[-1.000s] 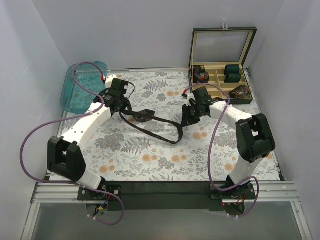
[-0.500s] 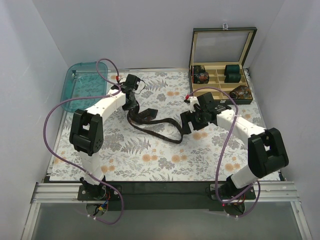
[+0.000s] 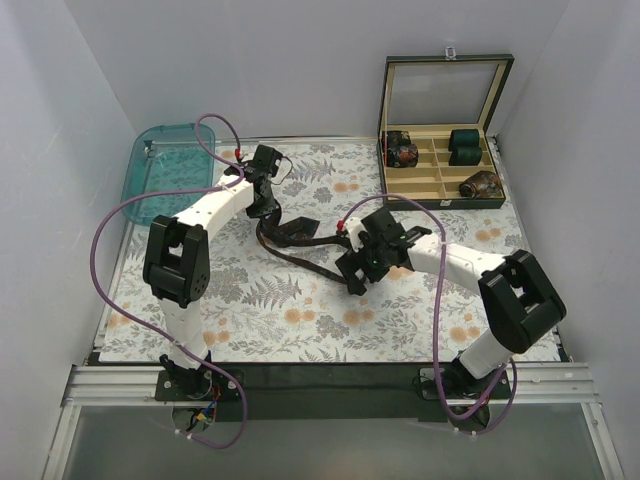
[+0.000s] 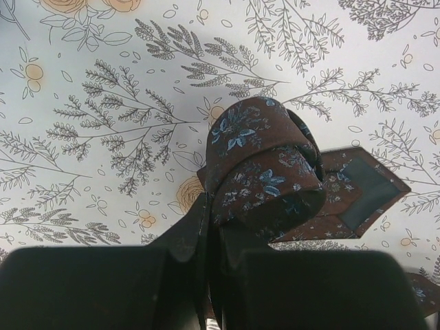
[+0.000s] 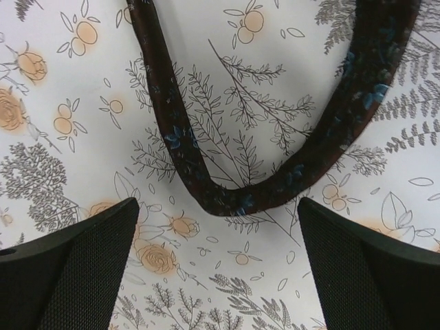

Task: Roll the ties
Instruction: Flatten the tie

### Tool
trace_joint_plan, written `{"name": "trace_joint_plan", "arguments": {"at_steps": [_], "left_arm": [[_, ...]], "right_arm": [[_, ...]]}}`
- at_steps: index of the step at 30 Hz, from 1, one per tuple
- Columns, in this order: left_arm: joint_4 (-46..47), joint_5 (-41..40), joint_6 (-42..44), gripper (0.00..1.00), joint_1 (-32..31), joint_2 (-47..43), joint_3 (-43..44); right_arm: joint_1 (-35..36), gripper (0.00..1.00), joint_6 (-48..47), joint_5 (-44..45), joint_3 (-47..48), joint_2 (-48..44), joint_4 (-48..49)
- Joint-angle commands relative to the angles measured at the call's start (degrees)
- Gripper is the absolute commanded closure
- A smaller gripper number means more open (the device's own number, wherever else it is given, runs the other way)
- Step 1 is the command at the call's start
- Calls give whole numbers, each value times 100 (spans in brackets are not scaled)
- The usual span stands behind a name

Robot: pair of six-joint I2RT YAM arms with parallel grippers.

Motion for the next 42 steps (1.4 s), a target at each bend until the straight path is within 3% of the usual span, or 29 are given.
{"name": "trace_joint_plan", "arguments": {"at_steps": [1,10,13,16,17,20,23,27,30,32,33,35,37,42], "left_arm": [[-73,67,50,100,-22,-118,165],[-117,15,76,100,-22,-118,104],[-109,-20,93,100,-22,-109,77],[-100,-91,129,100,-22,-57,68],[-91,-126,146,100,-22,-39,86],[-65,-275,225,100,-4,66,252],[-91,-381,313,96,22,294,568],[-213,-452,471,77,92,567,1446],[-231,-320,506,69,172,577,1773],[-214,-136,480,50,233,498,1896],[-162,-65,480,47,259,428,1879],[-56,137,480,30,312,156,1634],[216,277,533,27,321,-247,1327],[1023,971,551,23,321,-1302,-578]], "right_arm": [[317,14,-25,611,108,270,324],[651,28,169,1613,240,701,570],[651,39,143,1843,188,710,596],[651,64,108,1826,170,579,570],[660,81,90,1773,161,517,544],[643,99,-50,1370,240,236,193],[617,99,-165,518,538,-89,-553],[248,99,-33,-895,733,-546,-1327],[-261,99,107,-1712,829,-871,-1792],[-690,99,151,-2145,899,-1038,-2022],[-815,99,160,-2478,1004,-1083,-2223],[-1139,99,204,-2744,1136,-1136,-2400],[-1325,99,336,-3218,1408,-1145,-2559],[-1607,99,871,-4001,2488,-978,-2577]]}}
